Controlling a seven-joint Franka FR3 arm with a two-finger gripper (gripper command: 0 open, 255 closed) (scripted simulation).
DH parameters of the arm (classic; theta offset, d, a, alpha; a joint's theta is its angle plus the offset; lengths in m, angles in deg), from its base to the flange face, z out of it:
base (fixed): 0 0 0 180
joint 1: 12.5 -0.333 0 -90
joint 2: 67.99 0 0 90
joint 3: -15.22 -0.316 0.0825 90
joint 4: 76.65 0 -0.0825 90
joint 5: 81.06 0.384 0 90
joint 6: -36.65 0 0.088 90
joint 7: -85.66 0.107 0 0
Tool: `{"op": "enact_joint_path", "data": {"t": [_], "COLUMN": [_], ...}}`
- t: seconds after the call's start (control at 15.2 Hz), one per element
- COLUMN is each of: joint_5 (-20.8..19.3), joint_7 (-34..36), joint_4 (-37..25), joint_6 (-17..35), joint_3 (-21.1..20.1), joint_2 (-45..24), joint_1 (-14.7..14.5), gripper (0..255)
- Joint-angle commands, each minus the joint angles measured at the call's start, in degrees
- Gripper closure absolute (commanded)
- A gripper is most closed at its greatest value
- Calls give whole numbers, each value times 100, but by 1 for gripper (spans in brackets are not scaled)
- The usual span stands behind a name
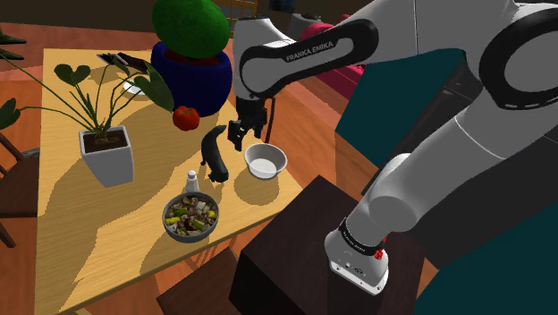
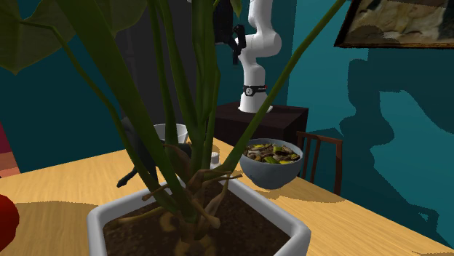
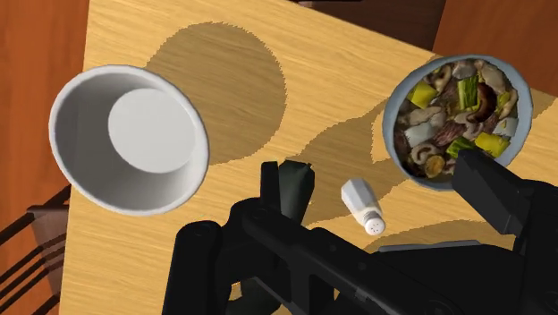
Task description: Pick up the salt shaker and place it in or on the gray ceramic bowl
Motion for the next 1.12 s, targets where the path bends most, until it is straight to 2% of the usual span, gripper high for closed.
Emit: {"op": "enact_joint_path", "data": {"t": [0.0, 0.53, 1.06], "joint_5": [-83, -625, -1157], "joint_7": [131, 715, 1177], "joint_4": [-162, -1162, -2642], "joint_6": [288, 1076, 1368], "joint_3": [-76, -211, -82], "joint_2": [-441, -2264, -4084], "joint_1": [-18, -183, -553], "gripper": [0, 0, 0]}}
